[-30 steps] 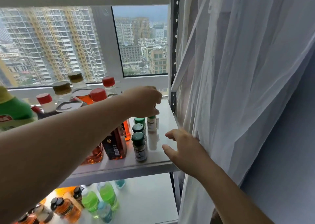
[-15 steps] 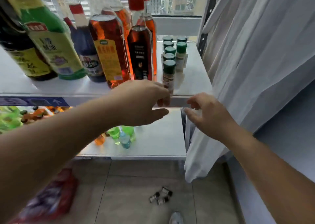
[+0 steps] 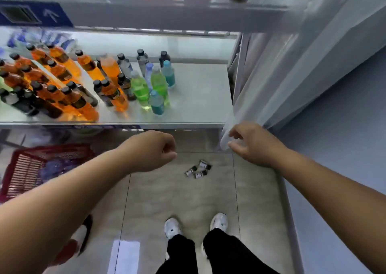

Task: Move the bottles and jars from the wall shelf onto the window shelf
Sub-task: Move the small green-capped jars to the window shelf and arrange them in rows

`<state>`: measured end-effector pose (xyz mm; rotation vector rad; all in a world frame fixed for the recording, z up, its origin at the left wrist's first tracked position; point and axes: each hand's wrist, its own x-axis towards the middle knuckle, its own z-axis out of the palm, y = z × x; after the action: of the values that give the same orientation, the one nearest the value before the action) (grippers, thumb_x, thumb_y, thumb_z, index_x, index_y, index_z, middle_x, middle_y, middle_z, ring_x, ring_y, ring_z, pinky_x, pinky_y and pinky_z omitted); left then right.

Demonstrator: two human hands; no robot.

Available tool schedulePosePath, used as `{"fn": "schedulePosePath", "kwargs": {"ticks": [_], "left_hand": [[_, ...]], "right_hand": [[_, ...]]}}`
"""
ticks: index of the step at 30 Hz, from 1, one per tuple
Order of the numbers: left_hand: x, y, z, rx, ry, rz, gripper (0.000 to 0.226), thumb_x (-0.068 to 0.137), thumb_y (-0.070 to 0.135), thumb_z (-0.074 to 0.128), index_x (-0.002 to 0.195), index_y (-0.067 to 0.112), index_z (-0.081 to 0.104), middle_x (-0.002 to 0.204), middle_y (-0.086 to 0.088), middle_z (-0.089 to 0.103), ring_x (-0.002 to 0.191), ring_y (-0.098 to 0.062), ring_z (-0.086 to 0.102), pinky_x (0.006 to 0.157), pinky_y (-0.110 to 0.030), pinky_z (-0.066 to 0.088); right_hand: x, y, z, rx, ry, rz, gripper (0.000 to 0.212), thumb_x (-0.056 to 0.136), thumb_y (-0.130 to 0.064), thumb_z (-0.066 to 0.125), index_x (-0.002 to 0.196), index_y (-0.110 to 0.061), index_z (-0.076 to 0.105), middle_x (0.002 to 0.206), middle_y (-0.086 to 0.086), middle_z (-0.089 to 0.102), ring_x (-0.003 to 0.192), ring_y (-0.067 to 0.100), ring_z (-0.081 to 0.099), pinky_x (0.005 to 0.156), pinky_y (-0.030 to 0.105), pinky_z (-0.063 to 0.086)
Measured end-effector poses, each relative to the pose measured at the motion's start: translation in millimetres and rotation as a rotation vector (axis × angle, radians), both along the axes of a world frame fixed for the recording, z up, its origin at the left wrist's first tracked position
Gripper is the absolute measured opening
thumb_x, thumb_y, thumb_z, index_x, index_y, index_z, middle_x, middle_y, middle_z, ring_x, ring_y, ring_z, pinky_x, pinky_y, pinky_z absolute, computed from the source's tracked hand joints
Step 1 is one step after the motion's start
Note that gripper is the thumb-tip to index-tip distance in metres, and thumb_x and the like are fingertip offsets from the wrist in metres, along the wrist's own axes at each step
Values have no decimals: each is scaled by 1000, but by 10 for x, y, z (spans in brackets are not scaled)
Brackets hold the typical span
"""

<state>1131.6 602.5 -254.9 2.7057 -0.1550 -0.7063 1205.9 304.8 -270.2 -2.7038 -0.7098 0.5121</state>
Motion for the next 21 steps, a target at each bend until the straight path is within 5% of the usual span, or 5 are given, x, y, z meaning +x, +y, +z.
{"fn": "schedulePosePath", "kwargs": {"ticks": [21], "left_hand": [[-432, -592, -3436, 24, 422, 152, 26, 98, 41, 55, 117, 28, 67, 119, 6, 69, 108, -21, 63, 89, -36, 54]], "right_hand": [[-489, -438, -3311, -144, 310, -66, 27, 98, -37, 63, 120, -22, 63, 107, -6, 59, 109, 19, 58, 90, 36, 50]]}}
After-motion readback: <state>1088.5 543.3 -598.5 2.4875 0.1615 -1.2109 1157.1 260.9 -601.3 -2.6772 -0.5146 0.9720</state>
